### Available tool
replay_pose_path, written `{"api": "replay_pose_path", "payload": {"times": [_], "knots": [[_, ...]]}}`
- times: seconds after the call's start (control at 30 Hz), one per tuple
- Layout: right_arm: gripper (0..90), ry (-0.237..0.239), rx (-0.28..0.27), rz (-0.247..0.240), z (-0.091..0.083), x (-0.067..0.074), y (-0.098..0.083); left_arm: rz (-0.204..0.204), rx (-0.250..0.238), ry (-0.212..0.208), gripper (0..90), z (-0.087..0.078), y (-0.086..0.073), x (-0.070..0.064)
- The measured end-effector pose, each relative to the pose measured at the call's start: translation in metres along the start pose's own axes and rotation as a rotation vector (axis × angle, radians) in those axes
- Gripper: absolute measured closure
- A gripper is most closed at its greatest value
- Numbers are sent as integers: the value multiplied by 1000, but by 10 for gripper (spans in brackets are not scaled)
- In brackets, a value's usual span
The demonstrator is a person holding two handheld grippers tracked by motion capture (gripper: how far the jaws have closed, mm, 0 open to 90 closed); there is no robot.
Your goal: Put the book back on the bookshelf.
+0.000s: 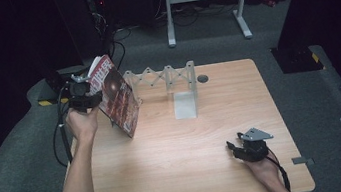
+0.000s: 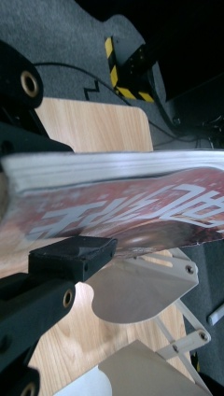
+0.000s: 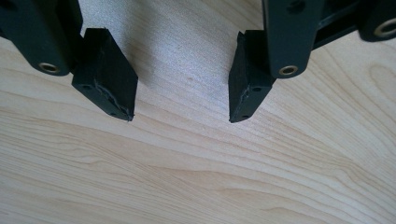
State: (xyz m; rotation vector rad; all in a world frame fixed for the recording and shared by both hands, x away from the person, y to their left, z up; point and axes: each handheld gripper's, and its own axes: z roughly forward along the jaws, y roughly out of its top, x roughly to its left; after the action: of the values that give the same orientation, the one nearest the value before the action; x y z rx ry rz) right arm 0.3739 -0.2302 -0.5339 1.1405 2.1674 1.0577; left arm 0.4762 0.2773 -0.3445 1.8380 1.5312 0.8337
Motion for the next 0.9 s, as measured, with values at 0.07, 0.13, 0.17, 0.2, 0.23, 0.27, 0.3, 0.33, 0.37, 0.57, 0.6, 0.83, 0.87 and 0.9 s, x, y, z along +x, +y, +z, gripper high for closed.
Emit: {"api": "replay_pose_path", "payload": {"times": [0.07, 0.13, 0.17, 0.2, 0.23, 0.27, 0.3, 0.33, 0.37, 0.57, 0.6, 0.83, 0.87, 0.9], "knots": [[423, 0, 0, 0, 0, 0, 0, 0, -1, 3, 681, -1, -1, 2], [423, 1, 0, 0, 0, 0, 0, -3, 1, 8, 674, -1, -1, 3], [423, 2, 1, 1, 0, 0, 0, -3, 5, 9, 666, -1, -1, 4], [423, 1, 0, 2, 0, 0, 0, -7, 4, 11, 659, -2, -1, 5], [423, 1, 0, 1, 0, 0, 0, -12, 4, 10, 653, -2, -2, 6], [423, 1, 0, 1, 0, 0, 0, -12, 9, 6, 649, -2, -2, 7], [422, 2, 0, 2, 0, 0, 0, -11, 12, 5, 644, -2, -2, 8], [422, 2, 0, 2, 0, 0, 0, -11, 14, 3, 640, -2, -2, 8], [422, 3, 1, 4, 0, 0, 0, -12, 14, 1, 634, -3, -3, 9], [420, 3, 2, 7, 0, 0, 0, -36, 13, -12, 590, -4, -8, 14], [421, 3, 1, 6, 0, 0, 0, -42, 12, -16, 583, -4, -9, 15], [418, 3, 0, 5, 1, -1, 0, -81, 5, -49, 493, -2, -16, 20], [417, 3, 1, 3, 1, -1, 0, -77, 0, -46, 482, -2, -17, 20], [417, 3, 1, 5, 1, -1, 0, -79, -3, -48, 470, -2, -18, 20]]}}
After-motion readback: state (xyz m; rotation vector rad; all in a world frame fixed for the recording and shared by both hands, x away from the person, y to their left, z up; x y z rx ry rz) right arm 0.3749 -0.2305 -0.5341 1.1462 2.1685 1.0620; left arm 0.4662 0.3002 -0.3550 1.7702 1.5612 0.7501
